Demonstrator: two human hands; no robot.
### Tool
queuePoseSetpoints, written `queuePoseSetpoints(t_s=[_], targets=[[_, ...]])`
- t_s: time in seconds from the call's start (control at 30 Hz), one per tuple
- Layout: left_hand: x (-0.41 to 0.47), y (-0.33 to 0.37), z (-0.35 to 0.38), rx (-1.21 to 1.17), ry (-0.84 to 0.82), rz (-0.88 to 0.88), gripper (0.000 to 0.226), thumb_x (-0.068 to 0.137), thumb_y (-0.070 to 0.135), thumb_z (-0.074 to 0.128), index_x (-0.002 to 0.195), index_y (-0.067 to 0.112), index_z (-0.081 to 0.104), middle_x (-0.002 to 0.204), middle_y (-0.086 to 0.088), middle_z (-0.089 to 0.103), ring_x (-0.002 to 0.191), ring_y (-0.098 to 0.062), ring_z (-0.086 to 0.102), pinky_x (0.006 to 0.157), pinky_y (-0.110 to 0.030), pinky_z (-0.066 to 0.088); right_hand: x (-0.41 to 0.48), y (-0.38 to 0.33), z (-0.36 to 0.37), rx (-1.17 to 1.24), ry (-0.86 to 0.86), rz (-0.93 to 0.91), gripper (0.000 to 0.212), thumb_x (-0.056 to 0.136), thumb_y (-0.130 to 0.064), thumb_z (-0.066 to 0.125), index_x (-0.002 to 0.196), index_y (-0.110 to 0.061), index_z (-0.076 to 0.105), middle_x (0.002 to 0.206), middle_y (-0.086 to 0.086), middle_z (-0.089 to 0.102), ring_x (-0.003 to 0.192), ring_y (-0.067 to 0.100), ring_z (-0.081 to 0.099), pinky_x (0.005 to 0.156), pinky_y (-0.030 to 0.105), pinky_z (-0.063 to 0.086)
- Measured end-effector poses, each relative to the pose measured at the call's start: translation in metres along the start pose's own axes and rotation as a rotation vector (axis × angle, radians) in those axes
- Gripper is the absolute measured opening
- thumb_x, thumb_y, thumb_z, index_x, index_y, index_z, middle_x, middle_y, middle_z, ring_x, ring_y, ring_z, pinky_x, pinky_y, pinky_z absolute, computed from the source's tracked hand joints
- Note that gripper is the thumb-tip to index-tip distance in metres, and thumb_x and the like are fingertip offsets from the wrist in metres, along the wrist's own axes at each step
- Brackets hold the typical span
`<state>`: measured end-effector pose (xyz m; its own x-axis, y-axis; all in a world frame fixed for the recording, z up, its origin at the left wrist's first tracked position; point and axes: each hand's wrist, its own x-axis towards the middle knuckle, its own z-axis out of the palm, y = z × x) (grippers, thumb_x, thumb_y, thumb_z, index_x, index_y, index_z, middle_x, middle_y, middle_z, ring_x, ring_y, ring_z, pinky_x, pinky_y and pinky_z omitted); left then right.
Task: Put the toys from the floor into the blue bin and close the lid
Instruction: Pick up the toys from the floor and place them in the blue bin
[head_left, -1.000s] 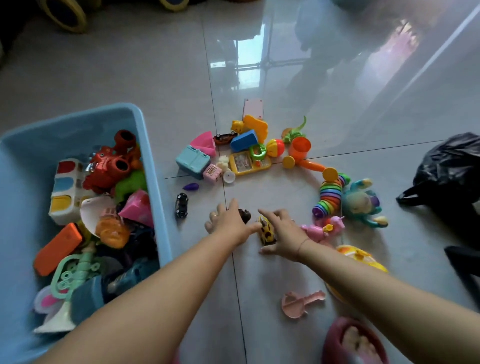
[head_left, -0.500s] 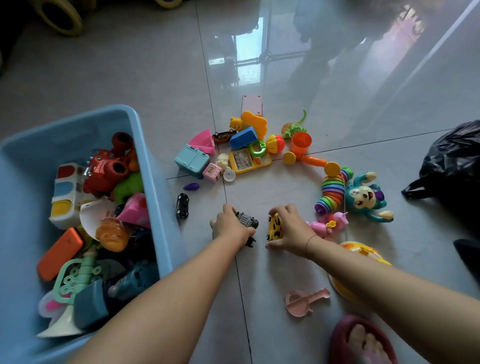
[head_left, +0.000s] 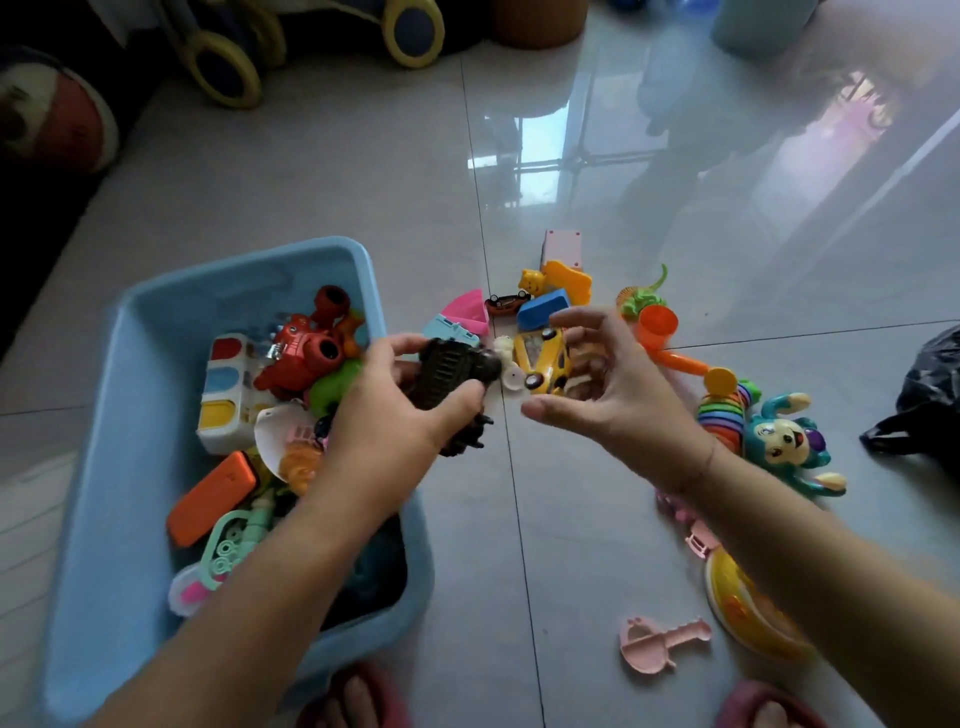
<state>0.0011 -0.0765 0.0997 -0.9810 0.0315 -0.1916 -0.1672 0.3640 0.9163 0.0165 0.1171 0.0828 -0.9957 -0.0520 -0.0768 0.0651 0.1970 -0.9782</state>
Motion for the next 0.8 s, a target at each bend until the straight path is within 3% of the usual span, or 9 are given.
queuePoseSetpoints(t_s=[0.13,0.23,0.3,0.37,0.47,0.57,0.67,0.8], targets=[[-0.018,-0.024,-0.088,0.173,0.24,-0.028,0.053,0.072,0.03,0.079,0.114,0.035,0.048,0.109,0.002,0.061,0.099,-0.016,0.062,0.081,-0.037,0.053,-0.001,-0.02,0.08,-0.061,-0.247,-0.076,0.076,0.062,-0.027,0.086,0.124,-0.026,0.042,0.11,-0.006,0.041,0.076,-0.004,0.051,0.064,0.011,0.047],[-0.026,-0.046,-0.121,0.302,0.316,-0.161,0.063,0.067,0.04,0.079,0.121,0.031,0.046,0.12,-0.008,0.058,0.11,-0.028,0.058,0.095,-0.051,0.047,0.001,-0.024,0.122,-0.177,-0.374,-0.142,0.08,0.064,-0.033,0.083,0.13,-0.032,0.038,0.121,-0.009,0.036,0.093,0.002,0.05,0.082,0.02,0.052],[-0.03,-0.055,-0.124,0.49,0.294,-0.221,0.08,0.067,0.046,0.074,0.134,0.023,0.039,0.137,-0.013,0.045,0.128,-0.031,0.042,0.105,-0.051,0.037,0.002,-0.025,0.129,-0.22,-0.406,-0.176,0.083,0.066,-0.032,0.082,0.134,-0.029,0.036,0.131,-0.006,0.032,0.104,0.008,0.051,0.091,0.023,0.051],[-0.032,-0.055,-0.115,0.591,0.248,-0.202,0.085,0.072,0.046,0.071,0.143,0.02,0.031,0.147,-0.011,0.032,0.137,-0.029,0.027,0.11,-0.049,0.028,0.003,-0.02,0.117,-0.293,-0.368,-0.208,0.08,0.069,-0.032,0.08,0.135,-0.027,0.036,0.136,-0.005,0.03,0.107,0.007,0.05,0.092,0.019,0.049],[-0.035,-0.039,-0.08,0.546,0.166,-0.026,0.075,0.077,0.043,0.068,0.142,0.024,0.034,0.146,-0.003,0.033,0.136,-0.022,0.028,0.111,-0.043,0.026,-0.004,0.006,0.06,-0.413,-0.209,-0.163,0.077,0.07,-0.034,0.079,0.135,-0.026,0.038,0.134,-0.003,0.034,0.102,0.005,0.051,0.09,0.014,0.046],[-0.043,-0.016,-0.028,0.43,0.043,0.176,0.064,0.081,0.046,0.066,0.136,0.026,0.04,0.132,0.011,0.038,0.125,-0.008,0.036,0.103,-0.026,0.029,-0.034,0.046,-0.017,-0.553,-0.033,0.042,0.077,0.069,-0.036,0.078,0.134,-0.029,0.038,0.132,-0.006,0.039,0.109,0.004,0.049,0.097,0.021,0.045],[-0.058,-0.007,0.037,0.382,-0.213,0.343,0.056,0.083,0.046,0.061,0.132,0.027,0.043,0.129,0.014,0.04,0.122,0.0,0.035,0.101,-0.013,0.025,-0.084,0.082,-0.079,-0.64,0.126,0.205,0.074,0.065,-0.033,0.082,0.128,-0.029,0.044,0.125,-0.004,0.046,0.114,0.01,0.047,0.103,0.034,0.042],[-0.075,-0.042,0.121,0.526,-0.523,0.406,0.059,0.084,0.047,0.06,0.135,0.023,0.041,0.136,0.005,0.041,0.127,-0.012,0.037,0.107,-0.023,0.028,-0.15,0.12,-0.105,-0.669,0.21,0.322,0.07,0.062,-0.031,0.085,0.122,-0.026,0.049,0.118,-0.003,0.05,0.113,0.012,0.046,0.104,0.041,0.04]])
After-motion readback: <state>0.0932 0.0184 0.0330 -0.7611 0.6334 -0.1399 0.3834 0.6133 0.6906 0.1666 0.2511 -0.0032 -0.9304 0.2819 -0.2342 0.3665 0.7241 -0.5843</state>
